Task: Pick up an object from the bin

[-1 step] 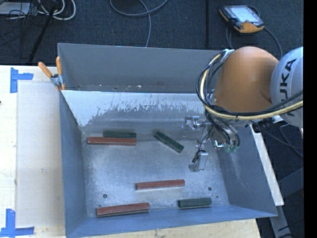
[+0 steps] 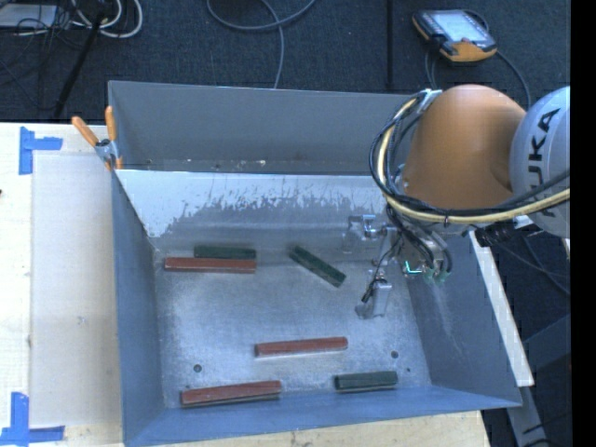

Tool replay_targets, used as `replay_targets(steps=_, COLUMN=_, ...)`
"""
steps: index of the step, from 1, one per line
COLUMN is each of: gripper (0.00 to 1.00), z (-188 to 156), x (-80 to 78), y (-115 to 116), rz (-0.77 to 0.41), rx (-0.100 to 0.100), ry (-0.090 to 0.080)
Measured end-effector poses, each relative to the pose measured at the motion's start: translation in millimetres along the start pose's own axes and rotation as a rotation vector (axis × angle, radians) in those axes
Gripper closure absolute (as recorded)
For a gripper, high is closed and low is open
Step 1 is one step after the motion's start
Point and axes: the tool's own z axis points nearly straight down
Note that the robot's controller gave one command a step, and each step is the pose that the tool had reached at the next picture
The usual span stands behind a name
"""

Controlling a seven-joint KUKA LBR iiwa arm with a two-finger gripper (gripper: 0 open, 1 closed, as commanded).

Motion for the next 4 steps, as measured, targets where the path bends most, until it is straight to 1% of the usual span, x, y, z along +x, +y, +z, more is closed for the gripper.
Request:
replay_targets(steps=1, gripper=0.00, z=39.3, x=7.6, y=10.6, rz=-0.044, rx=0.001, ry=-0.008)
replay_targets(steps=2, gripper=0.00, z=108.6, x=17.8, y=5.3, rz=-0.123, rx=0.001, ry=-0.004)
replay_targets(steps=3, gripper=1.00, z=159.3, x=25.3, y=-5.5, rz=-0.095, rx=0.000, ry=0.001)
replay_targets(steps=4, gripper=1.00, z=159.3, x=25.3, y=-5.5, rz=-0.094, rx=-0.001, ry=0.001)
